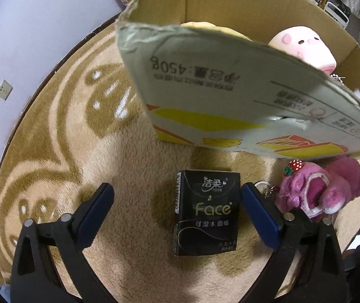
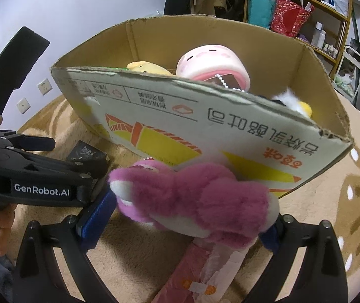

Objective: Organize soft objects
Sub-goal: 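Grasp the black Face tissue pack with the left tool while the right tool grasps the pink bear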

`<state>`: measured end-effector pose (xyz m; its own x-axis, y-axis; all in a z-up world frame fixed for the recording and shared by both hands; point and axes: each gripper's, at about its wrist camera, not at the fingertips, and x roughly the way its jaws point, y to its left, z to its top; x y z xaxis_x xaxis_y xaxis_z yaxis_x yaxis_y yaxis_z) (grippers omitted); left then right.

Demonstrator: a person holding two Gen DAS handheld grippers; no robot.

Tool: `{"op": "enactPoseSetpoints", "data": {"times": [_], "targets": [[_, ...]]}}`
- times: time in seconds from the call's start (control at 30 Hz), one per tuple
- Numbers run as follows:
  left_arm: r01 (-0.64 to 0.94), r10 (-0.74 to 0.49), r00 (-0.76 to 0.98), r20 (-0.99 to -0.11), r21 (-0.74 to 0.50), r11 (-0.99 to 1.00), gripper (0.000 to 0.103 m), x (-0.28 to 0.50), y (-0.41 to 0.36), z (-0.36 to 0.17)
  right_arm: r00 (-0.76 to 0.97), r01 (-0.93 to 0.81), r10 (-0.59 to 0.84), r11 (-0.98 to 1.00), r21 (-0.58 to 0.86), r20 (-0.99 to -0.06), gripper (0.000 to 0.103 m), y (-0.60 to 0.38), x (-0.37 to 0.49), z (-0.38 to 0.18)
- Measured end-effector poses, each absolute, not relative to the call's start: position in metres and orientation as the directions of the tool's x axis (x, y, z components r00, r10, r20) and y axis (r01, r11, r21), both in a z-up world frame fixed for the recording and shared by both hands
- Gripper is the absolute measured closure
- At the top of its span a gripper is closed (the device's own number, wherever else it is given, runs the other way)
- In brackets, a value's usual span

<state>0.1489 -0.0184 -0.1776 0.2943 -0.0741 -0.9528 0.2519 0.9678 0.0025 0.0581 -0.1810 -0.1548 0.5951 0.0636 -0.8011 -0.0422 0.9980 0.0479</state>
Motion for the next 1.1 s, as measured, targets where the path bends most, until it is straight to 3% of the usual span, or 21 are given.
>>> {"op": "enactPoseSetpoints", "data": {"times": [0.07,0.4,0.57,0.73,0.93,1.1], "targets": [[0.257,-0.086,0.265,-0.961,-0.016,0.966,0.013,0.149,-0.018,-0.183,0.596,-0.043,0.064,0.998,0.049,-0.800,0.001,-0.181,0.059,-0.155],[0.260,-0.071,0.268,-0.961,0.001,0.966,0.016,0.149,-0.019,-0.190,0.592,-0.062,0.050,0.998,0.016,-0.805,0.001,-0.176,0.059,-0.156],[0.240,-0.038,0.274,-0.961,0.031,0.970,0.027,0.143,-0.022,-0.188,0.592,-0.075,0.055,0.997,0.013,-0.804,0.001,-0.174,0.059,-0.156],[0.255,-0.003,0.292,-0.956,0.075,0.964,0.056,0.140,-0.023,-0.182,0.592,-0.077,0.076,0.996,0.037,-0.803,0.001,-0.177,0.059,-0.156],[0.257,0.002,0.299,-0.954,0.083,0.963,0.057,0.134,-0.023,-0.178,0.600,-0.061,0.051,0.998,0.018,-0.799,0.007,-0.177,0.058,-0.151],[0.253,0.022,0.327,-0.945,0.110,0.961,0.057,0.127,-0.022,-0.168,0.594,0.000,0.088,0.994,0.110,-0.800,0.008,-0.185,0.060,-0.148]]}}
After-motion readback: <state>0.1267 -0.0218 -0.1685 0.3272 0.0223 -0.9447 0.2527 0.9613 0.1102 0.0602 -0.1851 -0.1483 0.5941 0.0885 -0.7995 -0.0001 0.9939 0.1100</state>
